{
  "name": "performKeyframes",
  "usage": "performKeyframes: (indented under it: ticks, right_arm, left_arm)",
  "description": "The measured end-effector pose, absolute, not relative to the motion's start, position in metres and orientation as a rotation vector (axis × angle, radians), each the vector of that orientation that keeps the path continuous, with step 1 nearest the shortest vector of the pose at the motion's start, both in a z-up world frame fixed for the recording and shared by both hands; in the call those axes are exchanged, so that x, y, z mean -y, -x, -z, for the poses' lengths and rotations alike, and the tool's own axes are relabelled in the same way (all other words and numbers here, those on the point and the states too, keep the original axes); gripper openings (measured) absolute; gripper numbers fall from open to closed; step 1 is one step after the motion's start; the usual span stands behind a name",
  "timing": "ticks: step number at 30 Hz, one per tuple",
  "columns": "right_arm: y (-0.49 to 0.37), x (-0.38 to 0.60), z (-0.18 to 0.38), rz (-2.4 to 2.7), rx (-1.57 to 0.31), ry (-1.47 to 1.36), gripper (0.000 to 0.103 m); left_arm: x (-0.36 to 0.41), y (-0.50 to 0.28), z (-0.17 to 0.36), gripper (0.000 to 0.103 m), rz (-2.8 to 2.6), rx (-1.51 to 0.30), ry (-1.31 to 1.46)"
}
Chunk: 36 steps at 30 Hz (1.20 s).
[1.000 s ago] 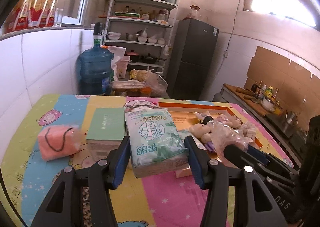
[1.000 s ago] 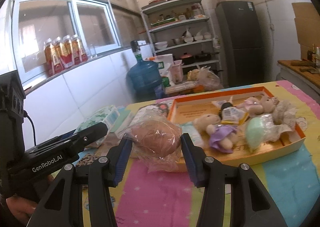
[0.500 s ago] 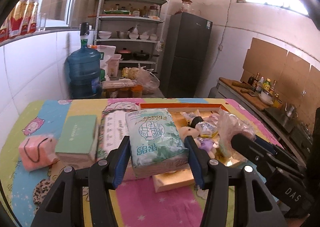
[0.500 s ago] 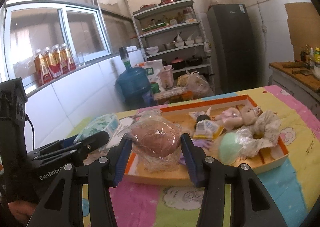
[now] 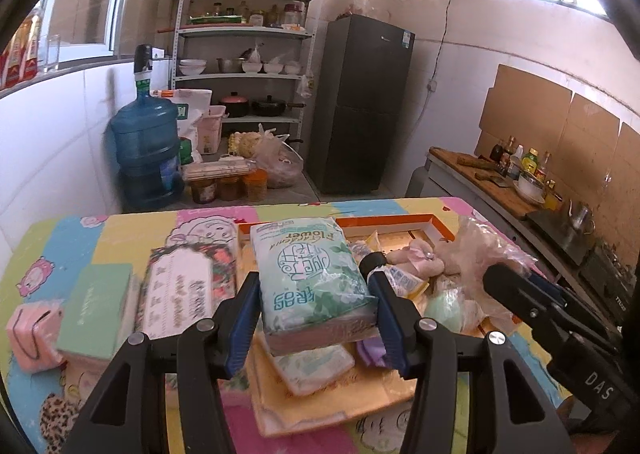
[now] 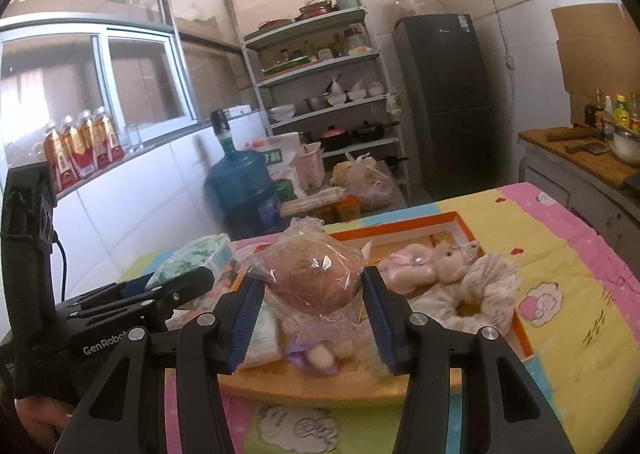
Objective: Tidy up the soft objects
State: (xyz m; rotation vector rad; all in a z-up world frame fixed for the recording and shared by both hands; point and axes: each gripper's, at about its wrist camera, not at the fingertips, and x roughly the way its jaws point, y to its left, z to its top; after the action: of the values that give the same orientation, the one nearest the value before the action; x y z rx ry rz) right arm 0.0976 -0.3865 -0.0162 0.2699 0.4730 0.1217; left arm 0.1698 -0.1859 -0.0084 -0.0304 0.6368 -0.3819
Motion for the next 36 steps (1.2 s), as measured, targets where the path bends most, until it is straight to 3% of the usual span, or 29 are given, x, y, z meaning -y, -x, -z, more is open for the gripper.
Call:
performKeyframes:
  ticks: [36]
  right_arm:
    - [-0.185,0.428,0.069,-0.108,-0.606,-0.301,0.052]
  left_arm:
    - [0.233,-0.269,0.062,0.054,0.359,-0.818,0.080]
